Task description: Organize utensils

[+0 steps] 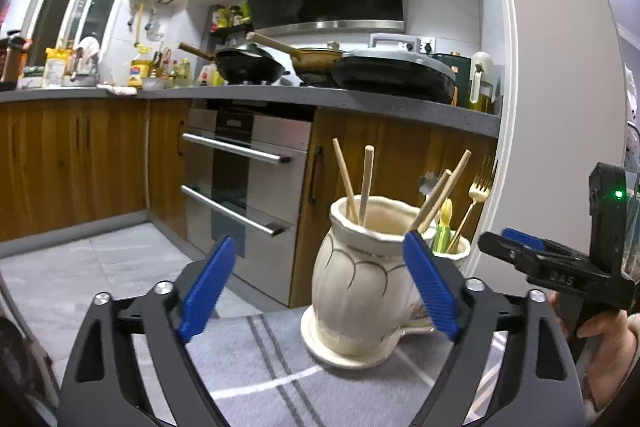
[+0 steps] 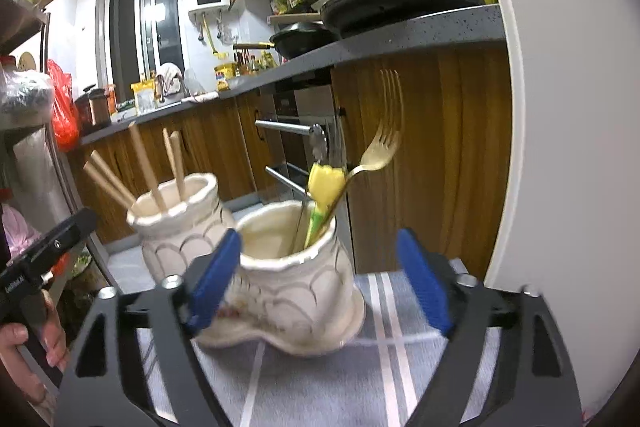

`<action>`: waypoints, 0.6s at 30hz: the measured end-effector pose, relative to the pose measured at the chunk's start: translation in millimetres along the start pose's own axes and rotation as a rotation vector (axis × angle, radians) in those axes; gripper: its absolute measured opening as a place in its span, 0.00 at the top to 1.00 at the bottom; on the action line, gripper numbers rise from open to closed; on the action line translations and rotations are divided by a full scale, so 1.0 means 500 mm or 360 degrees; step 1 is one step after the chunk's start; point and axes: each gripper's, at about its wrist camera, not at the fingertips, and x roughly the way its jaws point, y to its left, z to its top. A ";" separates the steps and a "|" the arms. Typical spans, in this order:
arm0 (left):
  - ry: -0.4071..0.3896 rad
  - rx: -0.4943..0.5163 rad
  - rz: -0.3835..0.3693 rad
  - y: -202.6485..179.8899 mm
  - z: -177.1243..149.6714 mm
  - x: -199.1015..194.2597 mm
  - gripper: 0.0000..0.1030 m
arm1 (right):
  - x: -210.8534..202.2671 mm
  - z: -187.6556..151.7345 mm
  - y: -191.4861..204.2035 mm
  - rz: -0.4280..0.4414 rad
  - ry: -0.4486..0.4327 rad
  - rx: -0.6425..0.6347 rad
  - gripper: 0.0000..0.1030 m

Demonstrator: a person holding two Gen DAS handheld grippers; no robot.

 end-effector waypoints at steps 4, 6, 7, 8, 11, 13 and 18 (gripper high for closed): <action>0.0016 0.0027 0.0032 -0.009 -0.012 -0.023 0.07 | -0.028 -0.022 0.010 -0.0031 0.0004 -0.0079 0.05; 0.0044 0.0058 0.0050 -0.019 -0.022 -0.033 0.06 | -0.042 -0.035 0.013 -0.0037 0.0003 -0.0105 0.05; 0.0052 0.0070 0.0056 -0.022 -0.027 -0.037 0.06 | -0.047 -0.041 0.013 -0.0037 0.0002 -0.0112 0.05; 0.0060 0.0083 0.0064 -0.027 -0.032 -0.040 0.06 | -0.053 -0.047 0.012 -0.0038 0.0001 -0.0118 0.05; 0.0068 0.0103 0.0062 -0.040 -0.044 -0.052 0.05 | -0.062 -0.060 0.008 -0.0046 -0.0010 -0.0130 0.05; 0.0069 0.0124 0.0073 -0.046 -0.050 -0.054 0.05 | -0.062 -0.065 0.008 -0.0059 -0.0021 -0.0143 0.05; 0.0073 0.0184 0.0080 -0.058 -0.065 -0.051 0.05 | -0.065 -0.069 0.015 -0.0109 -0.0121 -0.0207 0.05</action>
